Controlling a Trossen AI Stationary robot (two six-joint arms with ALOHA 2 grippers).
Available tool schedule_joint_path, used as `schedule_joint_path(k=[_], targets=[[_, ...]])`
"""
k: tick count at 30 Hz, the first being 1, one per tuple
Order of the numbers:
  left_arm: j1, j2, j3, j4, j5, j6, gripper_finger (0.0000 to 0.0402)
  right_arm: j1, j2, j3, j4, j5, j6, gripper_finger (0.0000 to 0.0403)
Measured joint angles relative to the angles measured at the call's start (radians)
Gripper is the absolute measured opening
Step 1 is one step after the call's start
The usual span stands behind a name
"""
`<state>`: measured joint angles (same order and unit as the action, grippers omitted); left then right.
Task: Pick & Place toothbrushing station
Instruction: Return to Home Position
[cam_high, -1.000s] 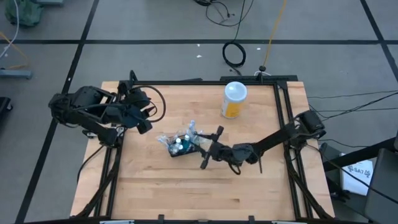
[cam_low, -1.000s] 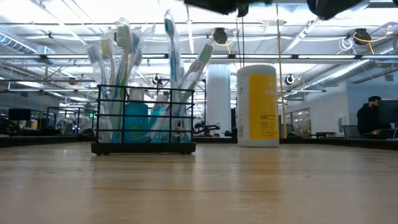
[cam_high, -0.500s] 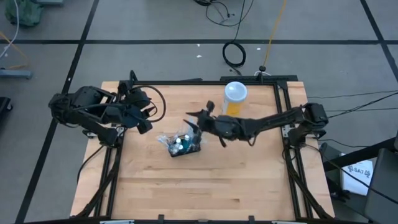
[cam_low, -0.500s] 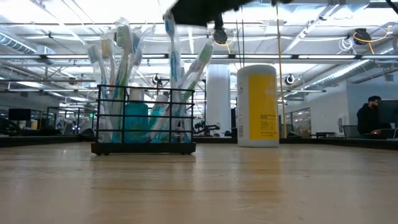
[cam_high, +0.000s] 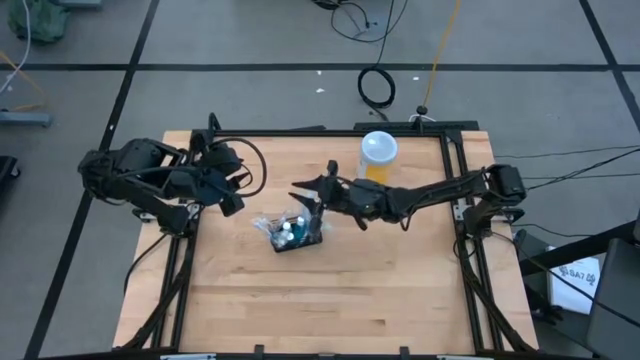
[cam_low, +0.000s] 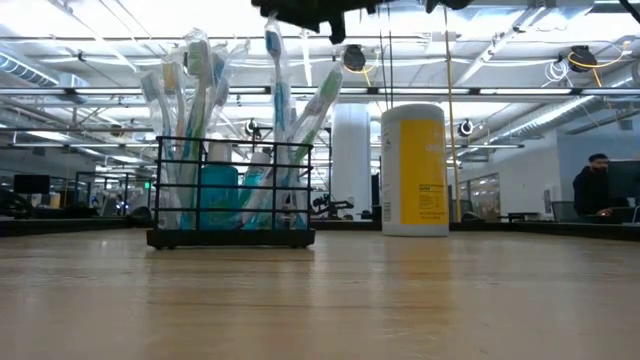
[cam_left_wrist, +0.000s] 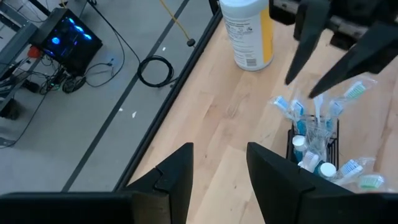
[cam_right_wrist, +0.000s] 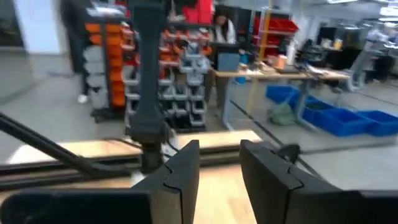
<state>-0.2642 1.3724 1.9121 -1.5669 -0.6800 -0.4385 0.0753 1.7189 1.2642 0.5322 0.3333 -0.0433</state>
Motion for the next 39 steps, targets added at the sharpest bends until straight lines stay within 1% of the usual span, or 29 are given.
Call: schedule_joint_path(k=[2,6,10,13,17,24,28,33,36,39], targets=[[0.000,0.000,0.000,0.000,0.000,0.000,0.0157,0.000,-0.003,0.003,0.005,-0.025,0.001,0.0107],[0.000,0.000,0.000,0.000,0.000,0.008,0.0157,0.005,0.008,0.000,-0.098,-0.075,0.054,0.0107],[0.000,0.000,0.000,0.000,0.001,0.008,0.0157,0.005,0.032,0.000,-0.146,-0.074,0.083,0.0106],[0.000,0.000,0.000,0.000,0.002,-0.001,0.0157,0.005,0.030,0.000,-0.164,-0.076,0.084,0.0106],[0.000,0.000,0.000,0.000,0.002,-0.008,0.0157,0.012,0.031,0.000,-0.244,-0.073,0.088,0.0105],[0.000,0.000,0.000,0.000,0.002,-0.009,0.0157,0.019,0.030,-0.002,-0.324,-0.074,0.085,0.0095],[0.000,0.000,0.000,0.000,0.002,-0.009,0.0157,0.018,0.027,-0.012,-0.326,-0.073,0.081,0.0091],[0.000,0.000,0.000,0.000,0.002,0.007,0.0157,0.018,-0.051,-0.012,-0.326,-0.074,0.017,0.0091],[-0.003,-0.005,0.000,-0.002,0.002,0.024,0.0157,0.018,-0.119,-0.012,-0.377,-0.074,-0.025,0.0091],[-0.022,-0.032,0.000,-0.004,0.000,0.043,0.0157,0.018,-0.198,-0.012,-0.478,-0.074,-0.028,0.0091]])
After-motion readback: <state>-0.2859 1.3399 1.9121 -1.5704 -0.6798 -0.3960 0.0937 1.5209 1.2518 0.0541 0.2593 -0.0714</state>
